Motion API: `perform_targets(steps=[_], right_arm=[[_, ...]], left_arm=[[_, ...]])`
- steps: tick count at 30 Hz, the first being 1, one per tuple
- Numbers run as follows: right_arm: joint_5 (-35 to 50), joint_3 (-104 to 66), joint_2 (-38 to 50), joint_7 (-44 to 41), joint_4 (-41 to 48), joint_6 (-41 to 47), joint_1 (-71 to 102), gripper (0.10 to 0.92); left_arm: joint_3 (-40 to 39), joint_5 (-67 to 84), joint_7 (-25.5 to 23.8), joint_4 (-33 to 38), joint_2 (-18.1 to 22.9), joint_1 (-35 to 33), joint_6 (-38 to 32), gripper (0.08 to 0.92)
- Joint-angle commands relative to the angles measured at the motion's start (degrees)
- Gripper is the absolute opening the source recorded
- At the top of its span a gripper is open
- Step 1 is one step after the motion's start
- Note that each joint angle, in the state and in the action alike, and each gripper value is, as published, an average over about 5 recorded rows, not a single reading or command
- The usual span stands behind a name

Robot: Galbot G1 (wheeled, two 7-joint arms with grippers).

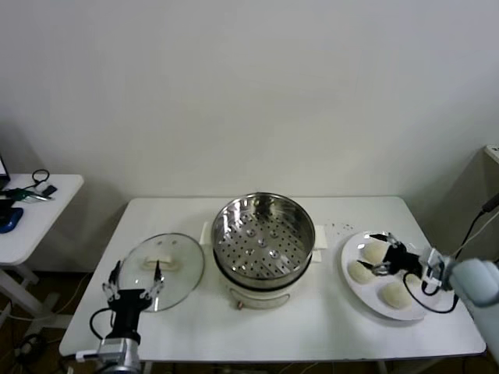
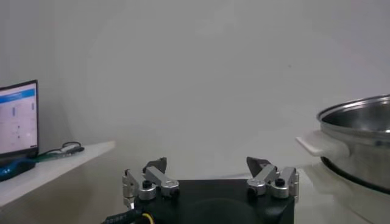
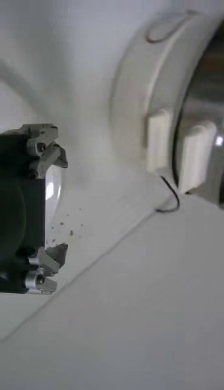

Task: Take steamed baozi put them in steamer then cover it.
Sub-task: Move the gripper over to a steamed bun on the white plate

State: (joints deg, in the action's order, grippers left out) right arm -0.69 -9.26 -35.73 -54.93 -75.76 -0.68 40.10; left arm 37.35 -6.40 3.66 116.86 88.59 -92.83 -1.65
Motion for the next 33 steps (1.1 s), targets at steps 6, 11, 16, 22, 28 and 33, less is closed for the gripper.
perform_targets(steps=[6, 11, 16, 22, 28, 33], right_arm=[[-5.8, 47.2, 4.5, -13.5, 20.0, -5.5, -42.5, 0.823], [-8.2, 49.1, 1.9, -13.1, 21.7, -5.5, -41.7, 0.823], [-10.2, 48.8, -1.9, -12.1, 24.3, -5.3, -40.1, 0.823], [-11.5, 48.2, -6.2, -10.6, 27.4, -5.1, -38.7, 0.823], [-13.0, 46.6, -10.0, -9.8, 31.4, -5.8, -38.0, 0.823], [-14.1, 45.6, -12.3, -9.4, 34.0, -6.5, -37.6, 0.823]], left_arm=[[0.2, 0.1, 0.7, -0.1, -0.1, 0.3, 1.1, 0.823], [0.3, 0.1, 0.7, -0.1, -0.3, 0.1, 1.1, 0.823], [0.5, 0.0, 0.7, -0.1, -0.3, 0.3, 1.4, 0.823], [0.9, 0.0, 0.7, -0.2, -0.6, 0.3, 1.6, 0.823], [0.8, -0.2, 0.8, -0.7, -0.7, 0.6, 1.5, 0.823], [0.6, -0.7, 0.8, -0.9, -0.5, 0.9, 1.6, 0.823]])
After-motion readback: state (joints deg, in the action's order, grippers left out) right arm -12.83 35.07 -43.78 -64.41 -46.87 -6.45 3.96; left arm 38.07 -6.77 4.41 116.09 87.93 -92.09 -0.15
